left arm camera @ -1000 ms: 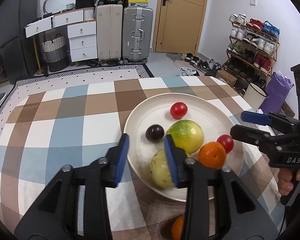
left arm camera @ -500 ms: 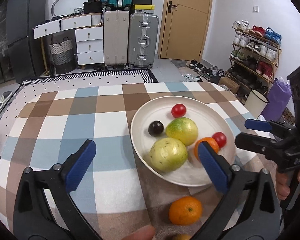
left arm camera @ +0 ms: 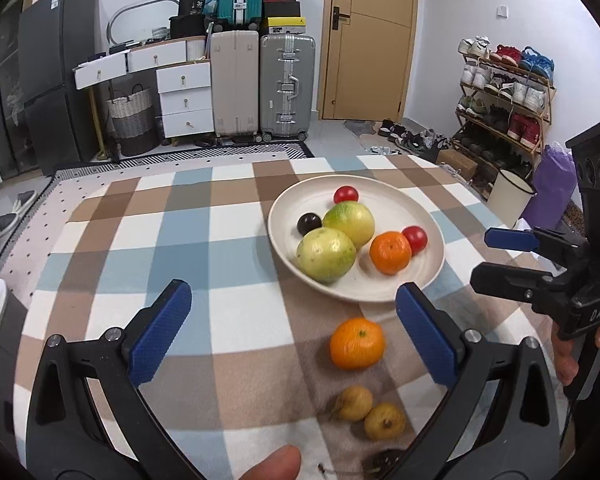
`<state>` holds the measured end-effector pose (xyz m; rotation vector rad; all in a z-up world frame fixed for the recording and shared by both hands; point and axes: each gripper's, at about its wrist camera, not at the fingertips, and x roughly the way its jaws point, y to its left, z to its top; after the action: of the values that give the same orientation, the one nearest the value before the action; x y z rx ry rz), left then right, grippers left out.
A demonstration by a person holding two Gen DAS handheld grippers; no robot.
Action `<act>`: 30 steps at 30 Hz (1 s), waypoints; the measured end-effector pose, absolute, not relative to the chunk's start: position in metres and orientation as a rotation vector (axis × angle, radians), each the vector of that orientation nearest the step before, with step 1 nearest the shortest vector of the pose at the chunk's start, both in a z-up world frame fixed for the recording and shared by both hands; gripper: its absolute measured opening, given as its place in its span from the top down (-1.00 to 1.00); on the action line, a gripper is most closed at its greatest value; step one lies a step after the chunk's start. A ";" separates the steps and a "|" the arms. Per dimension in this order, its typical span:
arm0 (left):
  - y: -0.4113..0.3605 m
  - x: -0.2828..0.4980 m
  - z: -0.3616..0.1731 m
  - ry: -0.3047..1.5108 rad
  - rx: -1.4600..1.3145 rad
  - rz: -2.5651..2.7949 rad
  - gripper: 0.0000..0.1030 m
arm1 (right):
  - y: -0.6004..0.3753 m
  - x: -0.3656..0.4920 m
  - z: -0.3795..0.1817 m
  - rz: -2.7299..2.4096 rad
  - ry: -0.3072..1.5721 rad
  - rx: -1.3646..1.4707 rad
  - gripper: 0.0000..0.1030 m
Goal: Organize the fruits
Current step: 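Withdraw both grippers from the plate toward the remaining fruits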
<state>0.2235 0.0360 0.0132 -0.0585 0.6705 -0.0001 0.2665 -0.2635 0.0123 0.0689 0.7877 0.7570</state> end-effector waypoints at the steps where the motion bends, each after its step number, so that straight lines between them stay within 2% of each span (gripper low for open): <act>1: 0.036 0.217 0.014 0.669 -0.059 0.003 -0.97 | -0.263 0.261 0.011 0.762 0.784 0.061 -0.99; 16: 0.044 0.148 0.005 0.682 -0.104 0.023 -0.98 | -0.230 0.221 -0.004 0.865 0.845 -0.069 -0.99; 30: 0.041 0.142 -0.013 0.712 -0.113 0.031 -0.98 | -0.207 0.214 -0.025 0.888 0.913 -0.140 -0.99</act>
<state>0.1425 0.0409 -0.0135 -0.1129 0.7118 0.0305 0.2137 -0.2067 -0.0254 -0.1396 0.9129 0.8875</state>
